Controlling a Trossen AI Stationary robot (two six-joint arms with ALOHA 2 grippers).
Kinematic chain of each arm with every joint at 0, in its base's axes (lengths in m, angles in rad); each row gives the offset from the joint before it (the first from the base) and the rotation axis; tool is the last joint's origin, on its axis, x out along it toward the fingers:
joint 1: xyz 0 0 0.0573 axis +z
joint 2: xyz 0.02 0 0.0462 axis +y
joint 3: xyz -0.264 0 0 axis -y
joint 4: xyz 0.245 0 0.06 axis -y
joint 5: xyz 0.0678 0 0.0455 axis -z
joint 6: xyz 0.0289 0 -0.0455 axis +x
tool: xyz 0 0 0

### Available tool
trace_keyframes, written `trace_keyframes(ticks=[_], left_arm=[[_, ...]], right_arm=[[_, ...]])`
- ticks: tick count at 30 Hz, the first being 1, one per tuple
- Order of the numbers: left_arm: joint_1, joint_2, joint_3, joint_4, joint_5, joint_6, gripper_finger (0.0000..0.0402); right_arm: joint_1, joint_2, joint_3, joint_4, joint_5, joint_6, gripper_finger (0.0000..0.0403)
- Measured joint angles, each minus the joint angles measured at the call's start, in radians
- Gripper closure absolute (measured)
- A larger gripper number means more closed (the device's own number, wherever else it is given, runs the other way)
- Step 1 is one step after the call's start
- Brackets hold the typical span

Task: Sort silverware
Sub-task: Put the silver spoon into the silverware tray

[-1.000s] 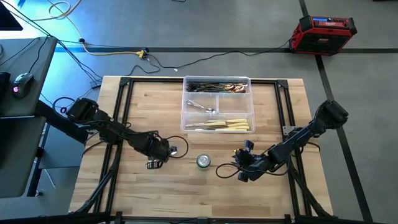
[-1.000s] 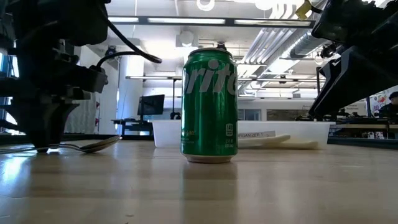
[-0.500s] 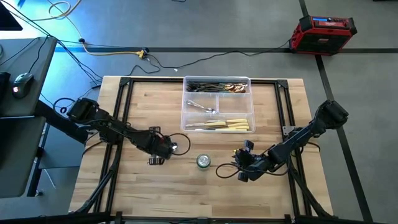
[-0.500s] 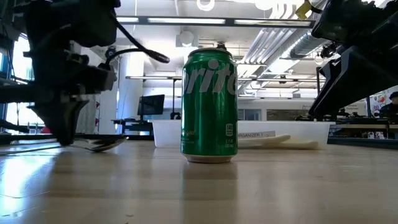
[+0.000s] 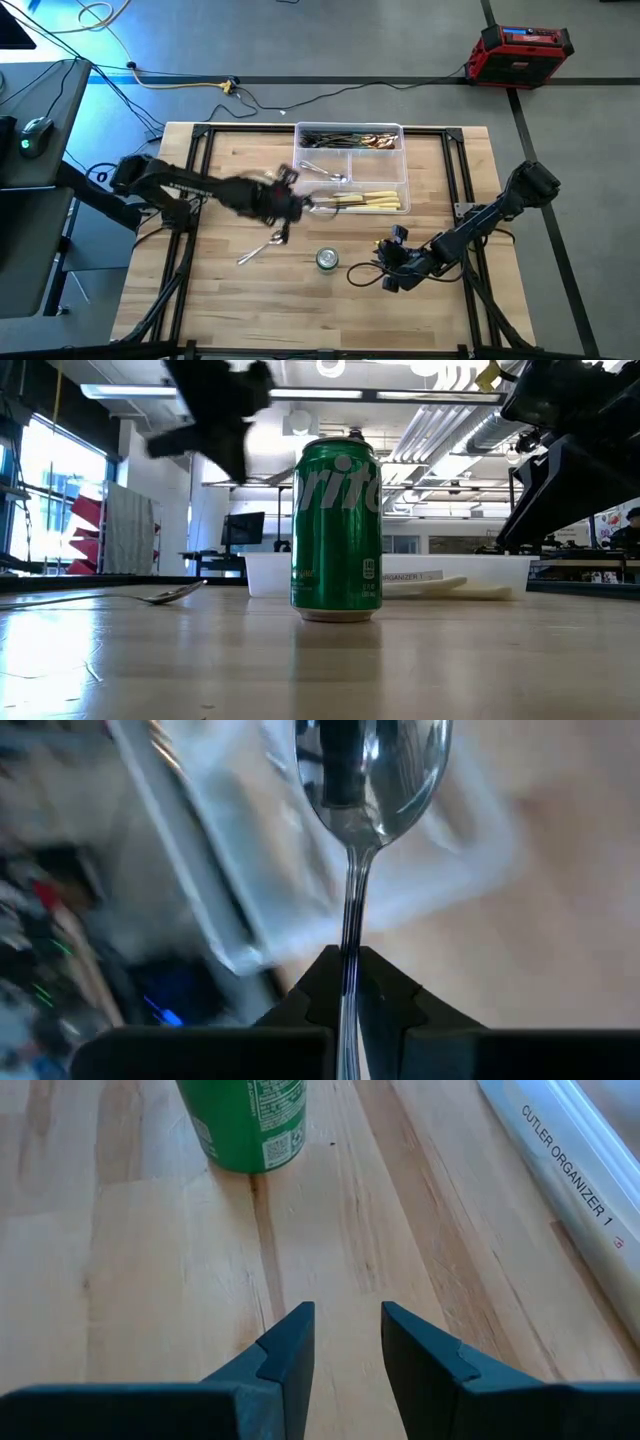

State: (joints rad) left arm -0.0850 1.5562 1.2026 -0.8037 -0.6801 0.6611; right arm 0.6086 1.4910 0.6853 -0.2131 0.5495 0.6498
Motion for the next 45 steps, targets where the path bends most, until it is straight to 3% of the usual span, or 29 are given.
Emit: trace_keyframes(ticks=[7,12,14,25,29,38,42,45], left_arm=[[0.288,0.042,0.000,0.436,0.292,0.282,0.0401],[0.380,0.129,0.000,0.574,0.508,0.319,0.0401],[0.395,0.173,0.000,0.587,0.541,0.323,0.0401],[0.399,0.327,0.000,0.592,0.501,0.318,0.0396],[0.401,0.345,0.000,0.596,0.408,0.309,0.0383],[0.435,0.343,0.000,0.598,0.373,0.208,0.0352],[0.410,0.320,0.000,0.548,0.286,0.192,0.0344],[0.354,0.265,0.000,0.460,0.167,0.085,0.0344]], right_arm=[[0.000,0.000,0.000,0.000,0.000,-0.002,0.0300],[0.000,0.000,0.000,-0.008,0.000,-0.007,0.0300],[0.000,0.000,0.000,-0.008,0.001,-0.022,0.0300],[0.000,0.000,0.000,-0.008,0.000,-0.019,0.0300],[0.000,0.000,0.000,-0.007,0.000,-0.017,0.0300],[0.000,0.000,0.000,-0.007,0.000,-0.011,0.0300],[0.000,0.000,0.000,-0.007,0.000,-0.011,0.0300],[0.000,0.000,0.000,-0.008,-0.001,-0.011,0.0300]])
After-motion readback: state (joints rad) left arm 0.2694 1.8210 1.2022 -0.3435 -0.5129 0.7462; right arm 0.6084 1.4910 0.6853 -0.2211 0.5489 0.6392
